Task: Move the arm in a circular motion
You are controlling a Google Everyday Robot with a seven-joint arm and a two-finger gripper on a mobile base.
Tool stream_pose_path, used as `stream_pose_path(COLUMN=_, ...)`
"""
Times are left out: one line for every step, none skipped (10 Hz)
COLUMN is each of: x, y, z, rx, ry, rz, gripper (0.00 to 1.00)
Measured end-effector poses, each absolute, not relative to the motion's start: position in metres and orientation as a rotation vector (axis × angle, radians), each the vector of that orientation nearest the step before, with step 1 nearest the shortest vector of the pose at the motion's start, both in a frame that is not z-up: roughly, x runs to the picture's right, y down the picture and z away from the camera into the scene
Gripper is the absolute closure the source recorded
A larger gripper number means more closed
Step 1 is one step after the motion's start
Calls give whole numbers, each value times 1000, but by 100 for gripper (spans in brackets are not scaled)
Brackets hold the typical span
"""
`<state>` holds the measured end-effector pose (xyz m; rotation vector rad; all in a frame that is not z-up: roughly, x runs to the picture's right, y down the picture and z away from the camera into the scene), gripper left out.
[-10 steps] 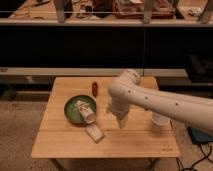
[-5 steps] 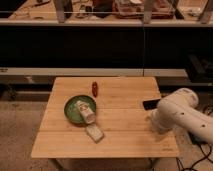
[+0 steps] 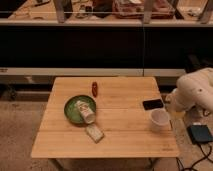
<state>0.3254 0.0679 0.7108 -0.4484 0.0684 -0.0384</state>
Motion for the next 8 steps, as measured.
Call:
stream_pose_path(x=304, y=36, z=731, rx=-452, ry=71, rz=-37, gripper=35)
stream_pose_path(x=266, y=4, z=756, rx=-464, ry=65, rz=-51, gripper=35)
stream_pose_path(x=225, y=-20, z=781, rx=-485, ry=57, rz=-76, gripper=35)
stream_pose_path(x=173, y=-43, z=807, rx=-510, ry=48, rz=-122, gripper=35)
stream_pose_path(x=127, y=-56, z=823, rx=-529, ry=31, rz=-175, gripper=35)
stream_pose_path(x=50, y=-67, z=841, rx=-556, ry=-7, rz=-285, gripper=35)
stream_pose_path(x=14, y=-69, z=845, rx=-568, ry=-28, rz=-349, gripper=35)
stream_pose_path(x=-28, y=-68, z=846, rx=-578, ry=-60, rz=-434, gripper=35)
